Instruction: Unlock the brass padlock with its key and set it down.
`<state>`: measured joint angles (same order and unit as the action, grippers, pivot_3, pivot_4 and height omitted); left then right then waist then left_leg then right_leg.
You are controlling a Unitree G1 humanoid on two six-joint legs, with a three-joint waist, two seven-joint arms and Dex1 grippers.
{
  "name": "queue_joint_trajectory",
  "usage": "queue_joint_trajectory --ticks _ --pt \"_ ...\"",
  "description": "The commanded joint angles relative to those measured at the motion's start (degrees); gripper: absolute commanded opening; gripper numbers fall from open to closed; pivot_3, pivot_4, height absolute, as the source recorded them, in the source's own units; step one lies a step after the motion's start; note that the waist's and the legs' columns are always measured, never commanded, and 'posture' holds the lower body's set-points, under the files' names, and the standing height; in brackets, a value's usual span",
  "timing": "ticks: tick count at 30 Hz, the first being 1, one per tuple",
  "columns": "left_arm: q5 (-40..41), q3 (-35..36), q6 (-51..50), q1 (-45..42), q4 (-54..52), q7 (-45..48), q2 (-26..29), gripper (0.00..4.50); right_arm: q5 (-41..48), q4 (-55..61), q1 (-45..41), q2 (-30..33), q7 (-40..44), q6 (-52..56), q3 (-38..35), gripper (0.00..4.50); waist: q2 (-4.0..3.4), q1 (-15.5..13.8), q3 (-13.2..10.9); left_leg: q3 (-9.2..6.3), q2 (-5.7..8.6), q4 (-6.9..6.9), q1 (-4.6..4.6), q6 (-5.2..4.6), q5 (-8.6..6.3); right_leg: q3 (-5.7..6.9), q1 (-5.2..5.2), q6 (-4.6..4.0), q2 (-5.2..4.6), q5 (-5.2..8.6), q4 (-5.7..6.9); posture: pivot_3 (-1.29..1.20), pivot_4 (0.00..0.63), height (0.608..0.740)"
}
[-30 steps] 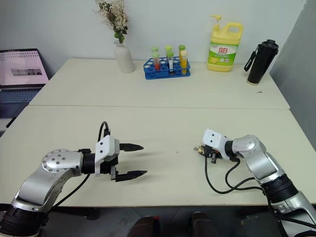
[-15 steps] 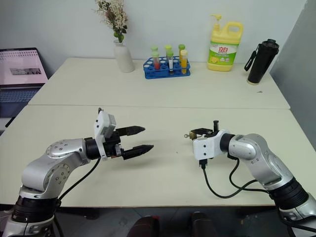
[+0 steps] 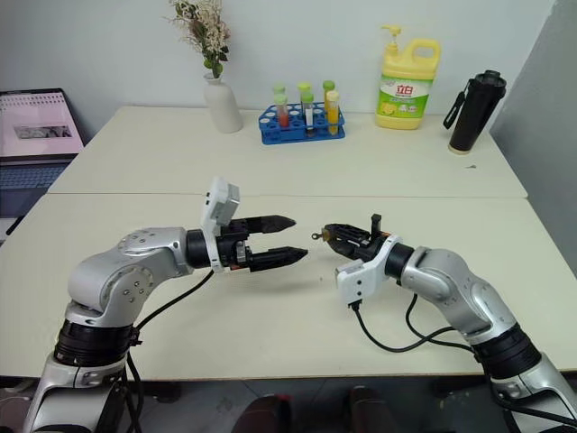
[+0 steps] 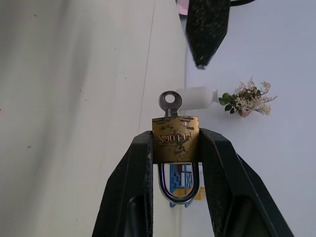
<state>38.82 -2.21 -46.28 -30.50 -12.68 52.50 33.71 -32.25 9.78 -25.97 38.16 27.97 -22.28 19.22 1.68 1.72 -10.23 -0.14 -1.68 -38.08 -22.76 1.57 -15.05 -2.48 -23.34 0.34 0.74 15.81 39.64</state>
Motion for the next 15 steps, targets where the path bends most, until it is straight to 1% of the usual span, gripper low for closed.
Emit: queue_joint_trajectory --ticks 1,6,13,15 --pt "0.5 0.1 0.5 -2.1 1.2 1.2 -0.8 4.5 0.5 1.4 -1.4 -0.4 -1.2 -1.7 -2.1 0.94 0.0 0.0 0.0 -0.01 0.0 0.0 -0.01 0.0 0.0 0.01 0.0 0.0 0.0 0.0 0.0 0.0 0.15 0.74" --pt "1.3 0.9 -0.4 -4.2 4.4 1.6 -2.2 4.5 0.5 1.2 -1.7 -1.0 -1.2 -2.5 -2.1 0.94 0.0 0.0 0.0 0.01 0.03 -0.01 0.0 0.0 0.0 0.01 0.0 0.0 0.01 0.0 0.01 0.0 0.15 0.74" --pt "-0.3 -0.2 0.6 -4.3 6.2 3.7 -1.6 4.5 0.9 1.7 -1.6 -1.8 -0.6 -1.8 -2.2 0.94 0.0 0.0 0.0 -0.01 0.02 -0.01 0.0 0.0 0.0 0.01 0.0 -0.01 0.01 -0.01 0.03 0.0 0.15 0.74" --pt "-0.5 -0.2 0.5 -4.1 6.2 3.9 -1.7 4.1 1.1 2.0 -1.4 -1.9 -0.3 -1.7 -2.3 0.94 0.0 0.0 0.0 -0.01 0.02 -0.01 0.0 0.0 0.0 0.0 0.0 -0.01 0.01 -0.01 0.03 0.0 0.15 0.74"
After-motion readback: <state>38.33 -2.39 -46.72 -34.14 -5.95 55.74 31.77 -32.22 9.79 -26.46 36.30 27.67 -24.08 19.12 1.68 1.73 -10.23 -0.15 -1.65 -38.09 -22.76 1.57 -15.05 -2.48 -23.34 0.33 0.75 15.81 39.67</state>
